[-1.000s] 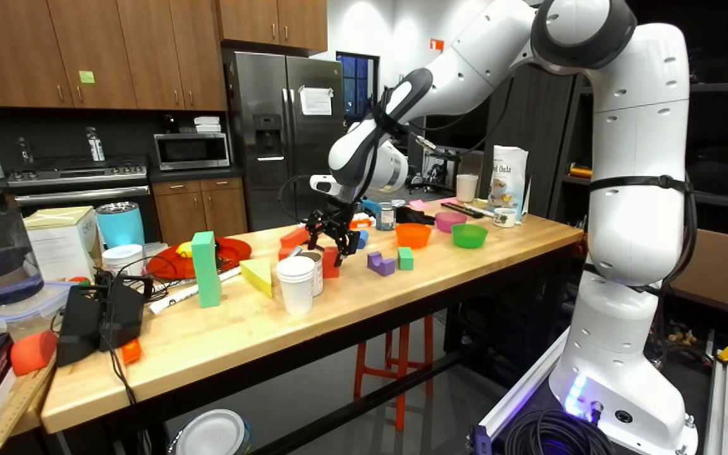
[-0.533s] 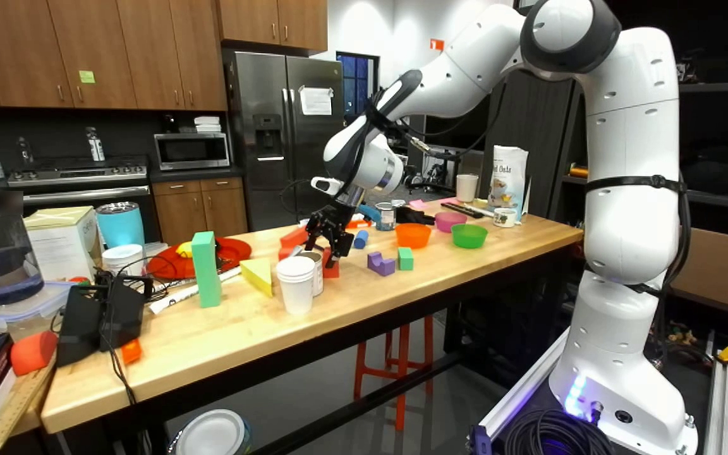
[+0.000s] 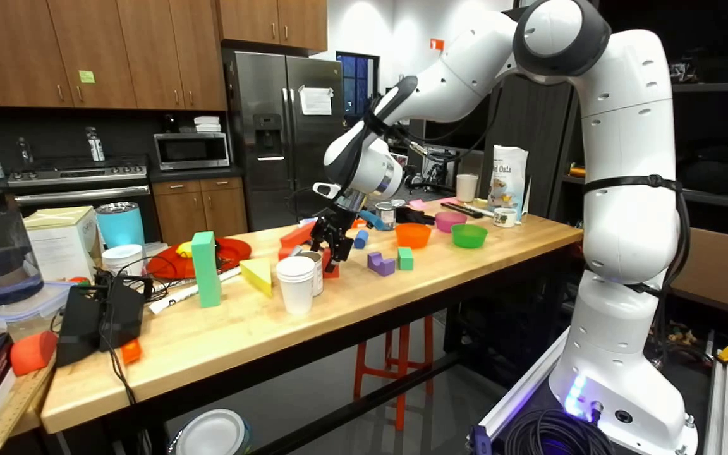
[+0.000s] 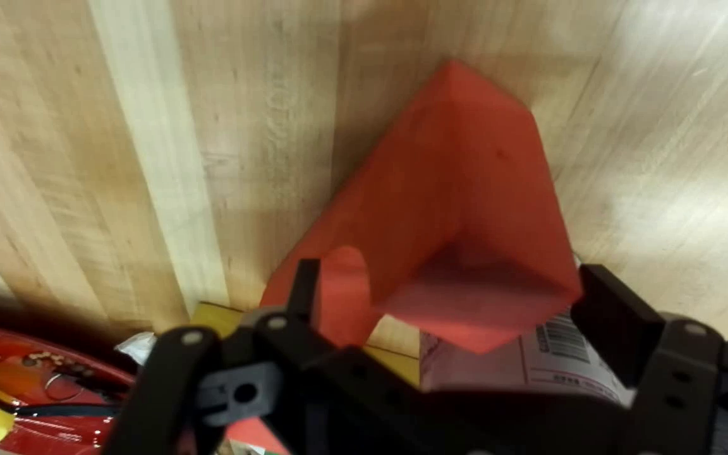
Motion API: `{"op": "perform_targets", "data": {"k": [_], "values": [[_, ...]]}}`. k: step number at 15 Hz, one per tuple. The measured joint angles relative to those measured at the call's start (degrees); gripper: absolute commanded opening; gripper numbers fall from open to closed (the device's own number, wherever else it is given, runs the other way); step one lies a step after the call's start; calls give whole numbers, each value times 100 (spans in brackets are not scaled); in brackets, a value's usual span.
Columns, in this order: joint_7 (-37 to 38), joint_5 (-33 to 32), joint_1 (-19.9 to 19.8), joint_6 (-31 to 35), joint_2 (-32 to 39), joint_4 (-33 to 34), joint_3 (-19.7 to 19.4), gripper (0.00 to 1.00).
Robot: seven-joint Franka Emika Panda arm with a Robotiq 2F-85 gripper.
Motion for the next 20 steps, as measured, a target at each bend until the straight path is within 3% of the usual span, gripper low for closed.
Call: {"op": "perform_targets", "data": {"k": [2,3,6,12,20], "values": [[160,-1,0,-27,44,1,0,100],[233,-1,-4,-63,66,7,0,79],[457,-1,-20,-160,85,55,-1,62],[1040,-17,-59,-195,84,173,-15,15],[1689,-52,-59,-209,81,184,-15,13]]}}
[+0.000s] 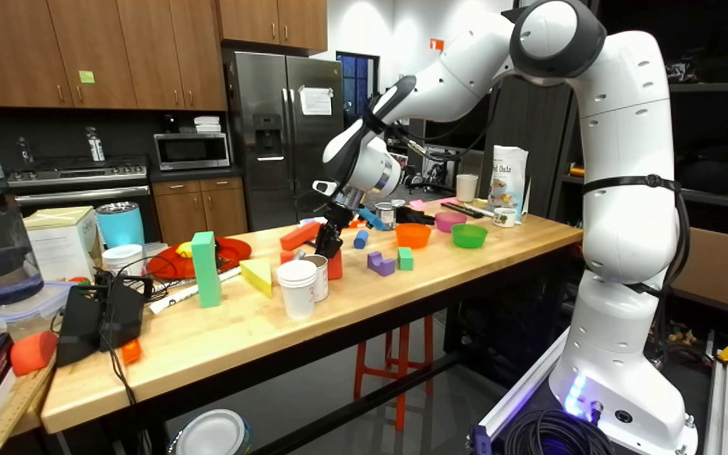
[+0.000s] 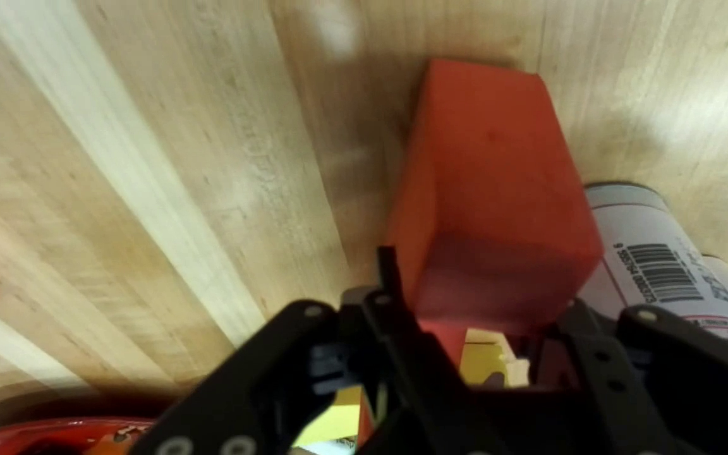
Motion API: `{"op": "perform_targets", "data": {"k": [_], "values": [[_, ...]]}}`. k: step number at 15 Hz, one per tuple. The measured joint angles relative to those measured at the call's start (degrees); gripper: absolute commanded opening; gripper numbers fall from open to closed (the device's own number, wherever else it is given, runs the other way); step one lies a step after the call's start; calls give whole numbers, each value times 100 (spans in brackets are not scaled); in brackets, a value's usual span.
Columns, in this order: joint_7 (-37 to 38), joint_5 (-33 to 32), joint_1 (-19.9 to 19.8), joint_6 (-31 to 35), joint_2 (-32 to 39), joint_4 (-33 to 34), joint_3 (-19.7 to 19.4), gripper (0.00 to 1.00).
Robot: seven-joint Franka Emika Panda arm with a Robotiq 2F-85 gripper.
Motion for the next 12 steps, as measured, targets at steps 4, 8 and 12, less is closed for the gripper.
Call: {"op": "perform_targets", "data": {"k": [4,8,12], "values": [[626,-129,1,79,-17,-18,-22,13],[1604,-765,3,492,-136,-205,-141,13],[3069,-2056,13,751,-604,-689,-405,13]]}}
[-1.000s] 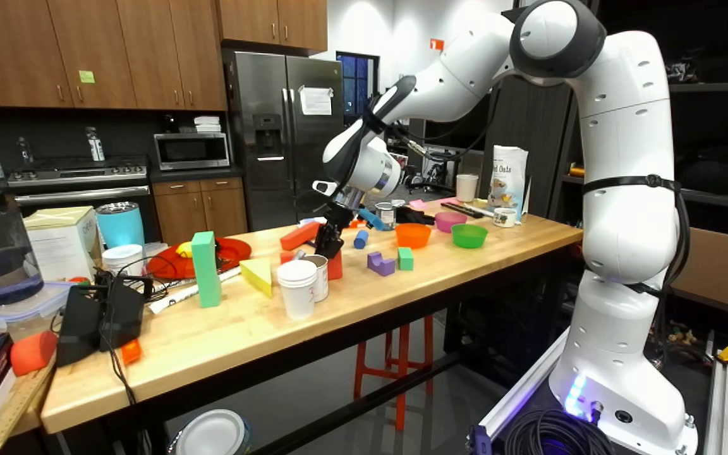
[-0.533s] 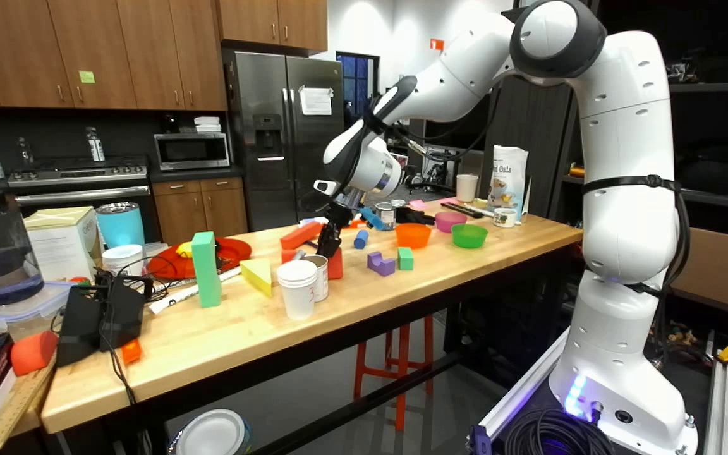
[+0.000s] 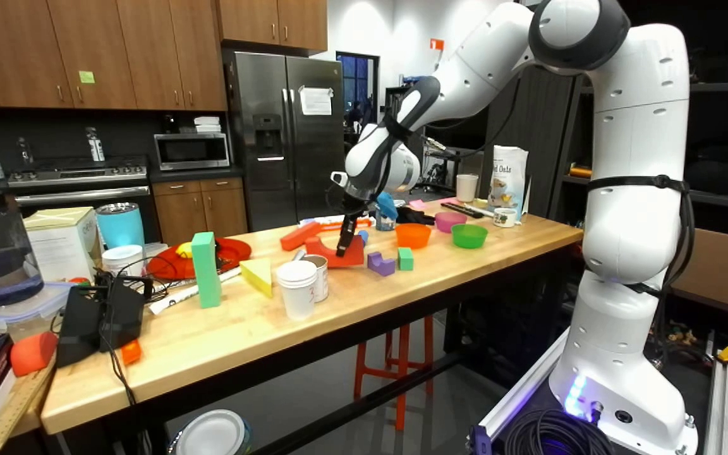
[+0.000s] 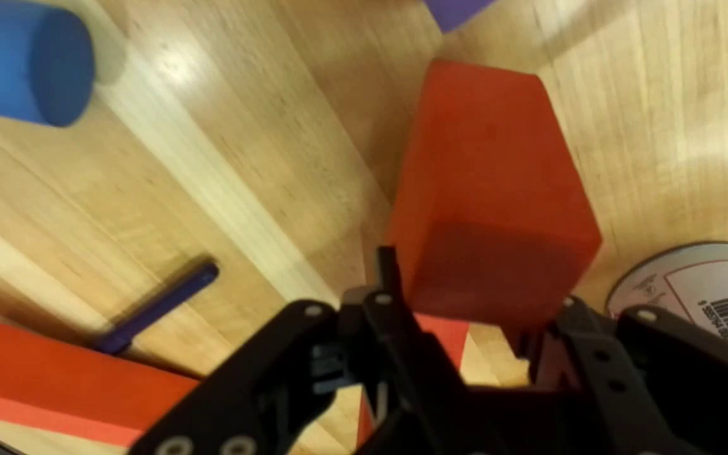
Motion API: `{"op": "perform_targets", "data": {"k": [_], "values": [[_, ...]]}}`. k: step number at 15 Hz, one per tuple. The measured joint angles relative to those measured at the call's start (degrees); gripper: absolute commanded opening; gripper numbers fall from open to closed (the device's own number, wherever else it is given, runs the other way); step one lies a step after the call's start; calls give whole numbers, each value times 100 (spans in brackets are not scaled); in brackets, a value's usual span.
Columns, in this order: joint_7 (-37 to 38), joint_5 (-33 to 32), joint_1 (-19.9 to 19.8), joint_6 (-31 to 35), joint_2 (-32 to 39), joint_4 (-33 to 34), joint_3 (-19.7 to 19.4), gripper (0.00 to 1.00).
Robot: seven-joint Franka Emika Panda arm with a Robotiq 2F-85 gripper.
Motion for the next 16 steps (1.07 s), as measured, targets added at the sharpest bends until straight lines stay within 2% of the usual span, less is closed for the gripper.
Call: {"op": "perform_targets", "data": {"k": [5,8,12,16], "values": [[2304,-2006,27,-22,-1001,-812,-266,13],[3511,-2774,35,-200,-1577,-1266,-251,13],[4659,-3027,66,-519,-2168,-1805,-74,13],[5221,-2985,221,-519,-2473,-2253,49,13]]}}
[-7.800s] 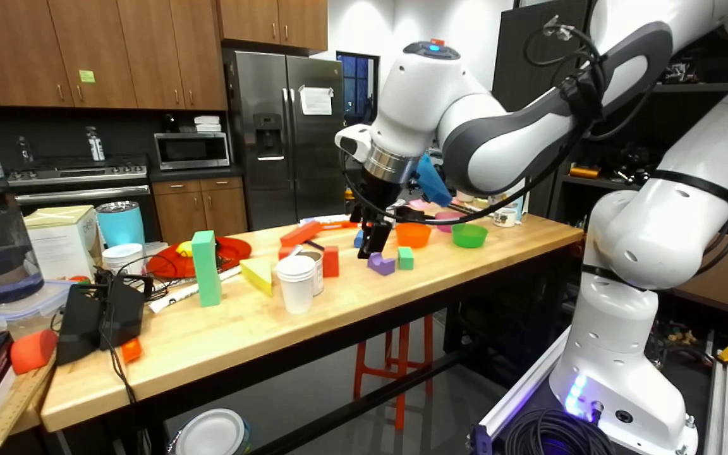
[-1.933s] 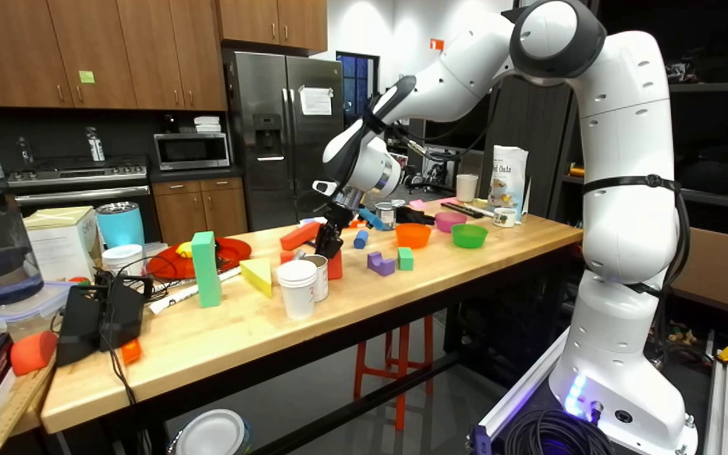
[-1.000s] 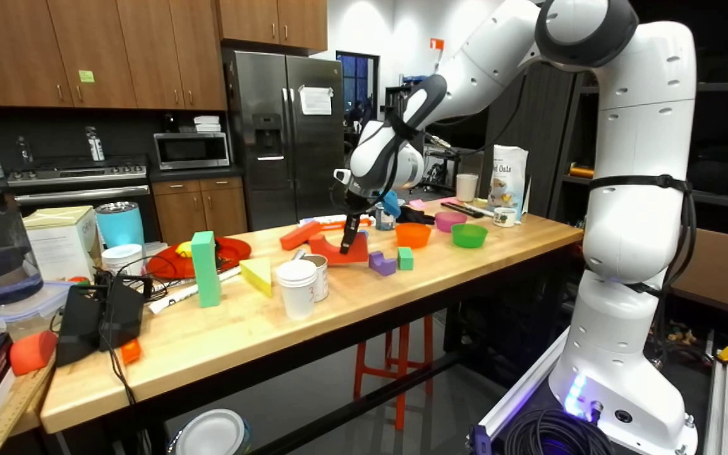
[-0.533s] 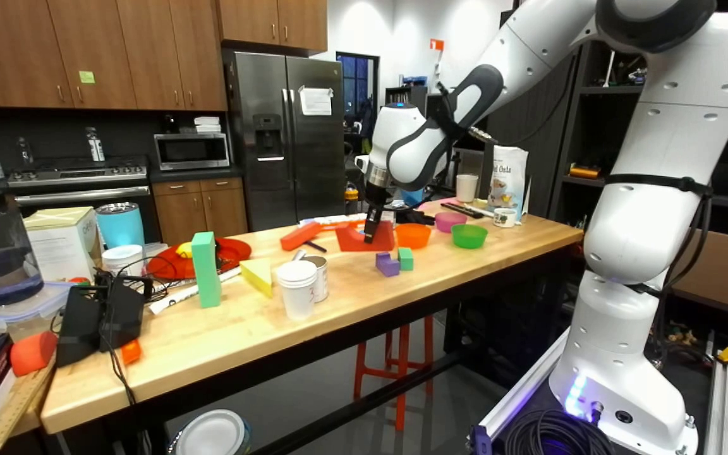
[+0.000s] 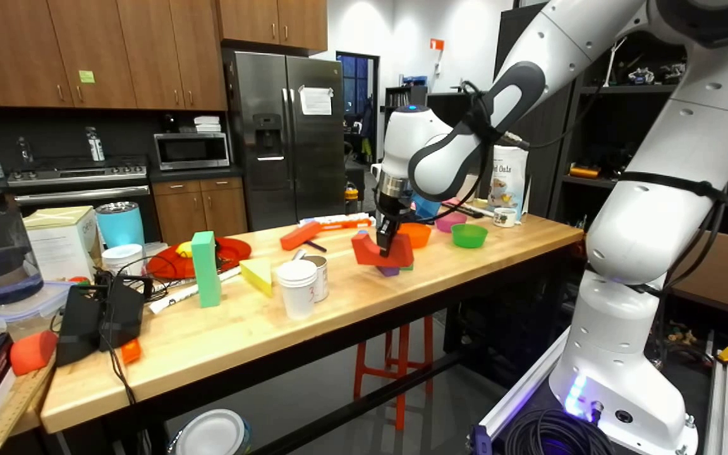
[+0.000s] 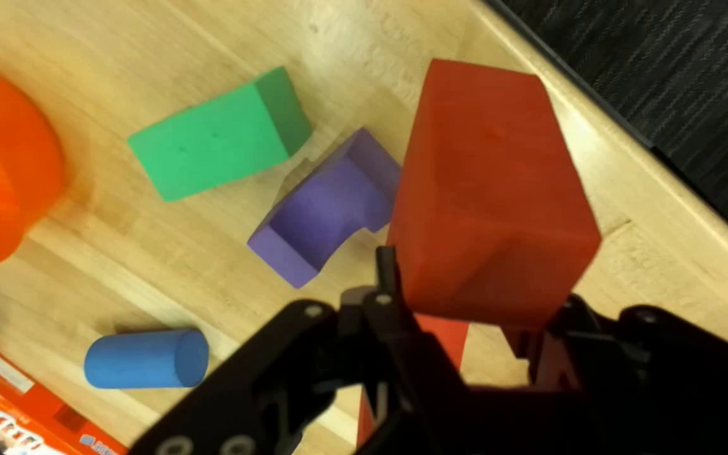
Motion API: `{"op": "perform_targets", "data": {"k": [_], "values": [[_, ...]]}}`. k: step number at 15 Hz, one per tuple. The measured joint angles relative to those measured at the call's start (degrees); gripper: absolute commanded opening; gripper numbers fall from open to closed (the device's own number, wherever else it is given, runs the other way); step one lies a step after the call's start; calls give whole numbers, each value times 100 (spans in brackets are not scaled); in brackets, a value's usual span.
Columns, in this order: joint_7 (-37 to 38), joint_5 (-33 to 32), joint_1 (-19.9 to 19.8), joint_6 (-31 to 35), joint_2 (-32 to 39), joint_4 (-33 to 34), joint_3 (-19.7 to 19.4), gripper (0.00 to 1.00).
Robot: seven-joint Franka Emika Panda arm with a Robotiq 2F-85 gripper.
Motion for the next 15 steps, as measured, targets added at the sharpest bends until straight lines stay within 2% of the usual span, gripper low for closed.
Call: {"op": "perform_targets", "data": {"k": [10,13,15], "values": [[-33,32,305,102,-197,-82,78,13],[-176,361,393,101,-208,-78,47,13],[-545,746,513,119,-153,-33,-45,13]]}}
